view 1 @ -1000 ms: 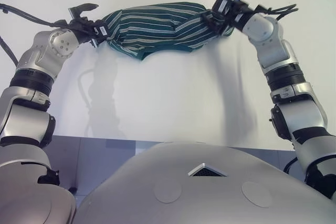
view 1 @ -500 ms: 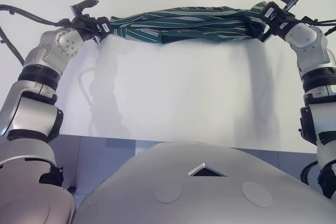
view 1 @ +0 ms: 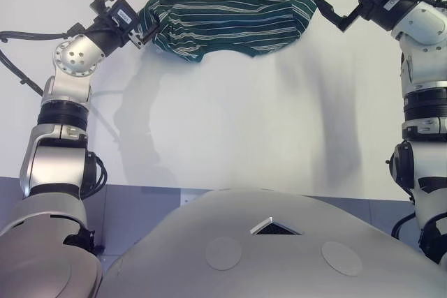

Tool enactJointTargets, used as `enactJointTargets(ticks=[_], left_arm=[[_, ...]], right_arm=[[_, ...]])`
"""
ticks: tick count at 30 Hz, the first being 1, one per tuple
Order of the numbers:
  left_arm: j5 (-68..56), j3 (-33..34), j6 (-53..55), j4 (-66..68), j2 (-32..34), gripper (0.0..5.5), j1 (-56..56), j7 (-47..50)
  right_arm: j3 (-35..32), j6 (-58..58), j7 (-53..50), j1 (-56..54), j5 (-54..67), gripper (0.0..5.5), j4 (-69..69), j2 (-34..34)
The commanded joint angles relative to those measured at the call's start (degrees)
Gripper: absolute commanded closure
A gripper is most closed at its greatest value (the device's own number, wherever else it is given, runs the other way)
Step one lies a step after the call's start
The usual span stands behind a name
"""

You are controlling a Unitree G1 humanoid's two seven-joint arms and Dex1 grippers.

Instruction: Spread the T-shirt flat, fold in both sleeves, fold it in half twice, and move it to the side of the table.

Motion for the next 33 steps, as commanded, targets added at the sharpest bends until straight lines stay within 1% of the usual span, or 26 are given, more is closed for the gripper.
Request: enactJointTargets(ticks=[1, 6, 9, 11, 14, 16, 19, 22, 25, 29, 33], left_arm=[[1.8, 0.9, 0.7, -11.7, 2.3, 1.18, 6.6, -0.9], [9.8, -0.1, 2.7, -24.4, 6.1, 1.18, 15.3, -1.4], [13.0, -1.4, 4.5, -31.2, 6.6, 1.18, 17.8, -3.1], [13.8, -1.9, 5.3, -32.2, 7.1, 1.18, 17.9, -4.5], [13.4, -2.2, 5.5, -31.9, 8.9, 1.18, 18.5, -7.6], [13.8, -2.1, 4.4, -30.9, 10.2, 1.18, 18.9, -8.7], [17.2, -2.7, 2.4, -27.2, 12.5, 1.18, 18.8, -8.3], [18.5, -3.4, 1.2, -24.9, 12.8, 1.18, 17.6, -8.1], [25.2, -6.0, -0.3, -20.5, 13.4, 1.18, 15.0, -5.3], [30.2, -9.1, -0.8, -15.2, 11.1, 1.18, 11.3, -1.1], [32.4, -12.3, -1.6, -9.6, 9.2, 1.18, 9.1, 2.2]], right_arm=[[1.9, 2.5, 6.9, 1.5, 1.2, 0.13, -4.7, -1.7], [5.4, 4.7, 14.7, 3.0, 0.7, 0.13, -9.5, -3.1], [7.7, 4.1, 16.1, 4.4, -1.7, 0.13, -10.9, -3.1], [10.7, 2.1, 16.0, 5.5, -6.2, 0.13, -10.2, -4.0], [13.8, -0.5, 15.2, 7.3, -11.7, 0.13, -9.6, -5.5], [14.3, -2.6, 11.8, 6.7, -14.8, 0.13, -8.0, -4.9], [14.7, -5.0, 6.6, 5.5, -18.3, 0.13, -5.1, -3.1], [16.1, -7.0, 3.3, 5.0, -21.7, 0.13, -2.6, -2.4], [18.8, -8.2, -0.2, 4.0, -26.9, 0.13, 0.5, -2.0], [22.0, -9.8, -5.2, 1.0, -33.0, 0.13, 6.1, -1.4], [24.2, -11.6, -8.9, -1.5, -35.0, 0.13, 11.8, 0.2]])
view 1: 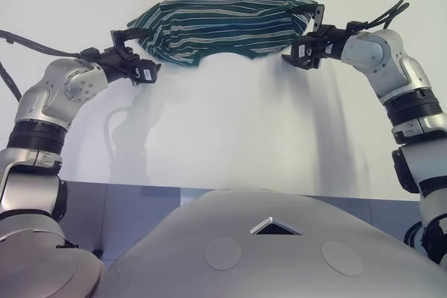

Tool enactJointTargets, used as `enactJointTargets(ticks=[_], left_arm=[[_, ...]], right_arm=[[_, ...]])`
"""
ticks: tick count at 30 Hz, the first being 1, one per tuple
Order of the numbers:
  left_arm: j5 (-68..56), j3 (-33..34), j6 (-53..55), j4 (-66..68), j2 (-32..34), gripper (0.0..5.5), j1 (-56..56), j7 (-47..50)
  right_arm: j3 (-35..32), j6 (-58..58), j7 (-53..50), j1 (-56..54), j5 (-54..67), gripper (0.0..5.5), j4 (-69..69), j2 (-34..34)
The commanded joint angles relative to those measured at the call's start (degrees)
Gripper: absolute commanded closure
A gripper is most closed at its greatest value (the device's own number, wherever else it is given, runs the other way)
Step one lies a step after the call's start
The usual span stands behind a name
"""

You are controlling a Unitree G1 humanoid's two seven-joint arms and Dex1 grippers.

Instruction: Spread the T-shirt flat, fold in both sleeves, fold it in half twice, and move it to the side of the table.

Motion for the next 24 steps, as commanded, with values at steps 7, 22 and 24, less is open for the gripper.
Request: enactJointTargets(ticks=[7, 22, 24], left_arm=[[5.4, -7.5, -1.7, 10.3, -2.3, 2.13, -1.3, 1.7], [4.1, -9.9, -4.0, 14.4, -4.8, 5.16, -3.7, 4.7], [-1.0, -8.0, -5.6, 14.1, -5.4, 5.43, -3.6, 2.7]], right_arm=[[3.1, -1.8, 0.3, 0.6, -0.3, 1.35, 6.9, 2.3], [2.5, -2.7, 3.9, 1.0, 4.0, 4.6, 10.3, 3.3], [1.6, -2.5, 5.2, 0.6, 5.9, 5.03, 9.9, 4.0]])
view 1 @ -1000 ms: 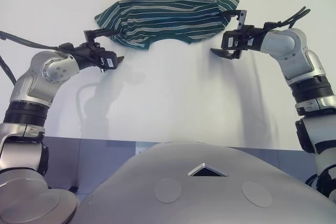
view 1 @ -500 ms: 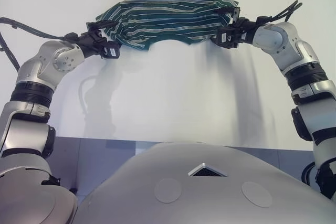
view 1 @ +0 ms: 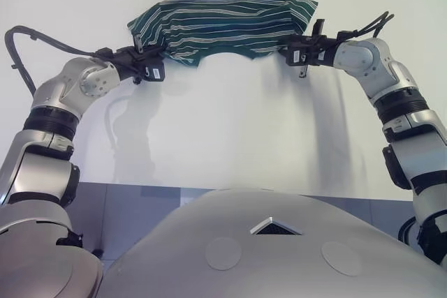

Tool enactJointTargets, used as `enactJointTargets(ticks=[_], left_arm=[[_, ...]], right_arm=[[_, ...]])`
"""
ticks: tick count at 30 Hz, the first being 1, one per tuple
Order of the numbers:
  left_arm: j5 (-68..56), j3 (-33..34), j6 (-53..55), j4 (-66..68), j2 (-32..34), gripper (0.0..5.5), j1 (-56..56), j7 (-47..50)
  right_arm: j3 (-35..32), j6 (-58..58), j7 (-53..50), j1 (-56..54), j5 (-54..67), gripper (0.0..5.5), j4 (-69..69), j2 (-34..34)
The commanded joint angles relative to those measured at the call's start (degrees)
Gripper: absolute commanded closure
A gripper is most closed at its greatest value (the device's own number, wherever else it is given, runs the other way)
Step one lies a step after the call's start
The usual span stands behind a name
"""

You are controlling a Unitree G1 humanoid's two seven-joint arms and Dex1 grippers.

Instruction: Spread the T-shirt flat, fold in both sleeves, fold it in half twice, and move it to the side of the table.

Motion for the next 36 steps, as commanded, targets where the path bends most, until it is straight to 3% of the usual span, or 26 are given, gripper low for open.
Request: enactJointTargets(ticks=[1, 5, 8, 14, 19, 28, 36], left_arm=[[-5.5, 0.5, -2.1, 1.6, -2.5, 5.5, 3.2, -4.2], [-10.4, 2.5, -3.4, 1.0, -2.0, 5.5, 2.8, -7.5], [-21.1, 6.9, -2.3, -2.4, -2.4, 5.5, 2.5, -12.8], [-44.9, 19.6, 7.6, -14.6, -0.9, 5.5, -5.1, -24.3], [-54.2, 27.0, 17.3, -19.5, -1.2, 5.5, -14.2, -27.7], [-42.8, 28.8, 10.8, 6.8, -1.4, 5.5, -39.2, -23.2], [-27.4, 21.8, 10.1, 31.7, -3.6, 5.5, -57.8, -16.3]], right_arm=[[-0.3, 1.2, 4.1, 1.1, 2.3, 5.26, 0.5, 1.2], [-1.8, 1.4, 5.0, 0.3, 4.4, 5.48, 0.1, 1.2], [-5.8, 2.3, 5.6, -1.5, 8.8, 5.48, -0.8, 1.1], [-16.3, 8.2, 16.2, -6.9, 25.1, 5.48, -11.7, -2.1], [-22.7, 15.3, 20.1, -15.2, 32.8, 5.48, -18.3, -4.5], [-24.3, 8.4, 15.8, -36.2, 25.6, 5.48, 1.0, -7.0], [-16.6, 3.5, 0.9, -54.5, 8.8, 5.48, 27.1, -5.0]])
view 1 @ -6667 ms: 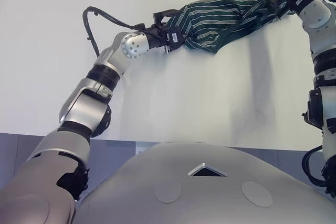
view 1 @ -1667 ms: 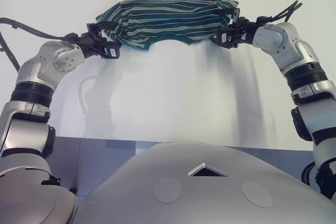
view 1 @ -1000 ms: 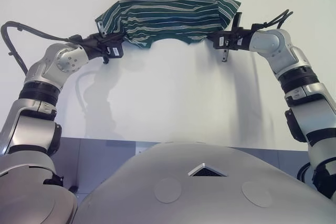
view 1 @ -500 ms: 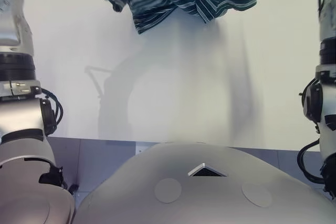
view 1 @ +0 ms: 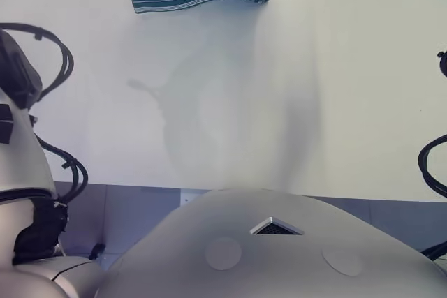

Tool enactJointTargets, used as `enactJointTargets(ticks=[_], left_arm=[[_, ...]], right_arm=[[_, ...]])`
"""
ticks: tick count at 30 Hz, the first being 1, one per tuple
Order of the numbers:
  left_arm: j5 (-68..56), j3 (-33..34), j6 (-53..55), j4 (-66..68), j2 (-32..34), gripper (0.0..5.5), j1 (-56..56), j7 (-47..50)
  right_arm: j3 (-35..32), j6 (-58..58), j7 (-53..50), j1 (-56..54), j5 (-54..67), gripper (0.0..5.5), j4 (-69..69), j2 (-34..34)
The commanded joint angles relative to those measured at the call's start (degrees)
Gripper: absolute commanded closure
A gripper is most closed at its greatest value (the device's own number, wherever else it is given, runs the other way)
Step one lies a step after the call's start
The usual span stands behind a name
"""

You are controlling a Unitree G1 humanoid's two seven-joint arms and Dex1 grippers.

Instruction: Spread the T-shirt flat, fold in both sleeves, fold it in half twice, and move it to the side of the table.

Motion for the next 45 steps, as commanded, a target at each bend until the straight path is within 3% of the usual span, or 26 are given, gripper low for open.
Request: enactJointTargets(ticks=[1, 6, 9, 16, 18, 20, 23, 25, 29, 33, 40, 42, 45], left_arm=[[8.3, -4.5, 3.1, 9.1, -1.7, 5.5, -7.4, 5.3], [18.0, -10.6, 10.1, 14.3, -6.5, 5.5, -9.8, 13.5], [19.5, -10.7, 11.3, 14.9, -8.0, 5.5, -8.8, 15.0], [5.7, 0.7, -0.7, 9.3, -4.7, 5.5, 1.2, -4.6], [-2.5, 4.5, -2.7, 0.5, -4.0, 5.5, 9.1, -14.1], [-14.1, 7.3, 3.1, -18.3, -3.6, 5.5, 21.7, -22.8], [-32.1, 10.7, 21.8, -52.6, 1.1, 5.5, 45.7, -28.6], [-39.8, 13.7, 29.9, -68.7, 4.7, 5.5, 61.6, -30.2], [-43.0, 12.9, 36.0, -90.8, 6.0, 5.5, 89.9, -31.0], [-40.7, 12.6, 38.4, -99.2, 6.7, 5.5, 102.1, -32.4], [-20.3, 3.4, 28.4, -97.7, 12.1, 5.5, 113.8, -38.7], [-17.1, 2.3, 26.6, -96.7, 13.9, 5.5, 113.4, -39.5], [-17.5, 2.6, 27.2, -96.7, 15.6, 4.81, 113.3, -39.9]], right_arm=[[3.9, 1.7, -7.9, -8.5, -7.2, 5.48, 9.8, 2.0], [6.7, 8.3, -16.7, -12.7, -13.0, 5.48, 16.2, 6.2], [7.1, 9.4, -18.1, -12.6, -14.5, 5.48, 17.0, 7.5], [2.6, -1.6, -1.1, -4.3, -8.5, 5.48, 13.6, 2.9], [-0.1, -4.5, 8.7, 0.8, -2.7, 5.48, 9.3, 2.6], [-2.7, -3.1, 18.8, 7.6, 4.9, 5.48, 0.9, 1.9], [-3.9, 11.4, 32.2, 24.0, 18.8, 5.48, -24.5, -1.4], [-2.2, 22.0, 37.8, 36.4, 25.9, 5.48, -41.6, -5.9], [-0.1, 35.2, 43.4, 60.1, 35.9, 5.48, -68.1, -15.5], [-3.9, 47.4, 43.7, 72.7, 45.9, 5.48, -81.1, -19.3], [-1.9, 46.5, 43.1, 90.7, 40.9, 5.48, -91.1, -23.4], [-0.4, 43.3, 42.3, 91.3, 36.2, 5.09, -89.4, -23.6], [0.5, 39.3, 42.2, 91.0, 31.7, 4.46, -86.5, -23.9]])
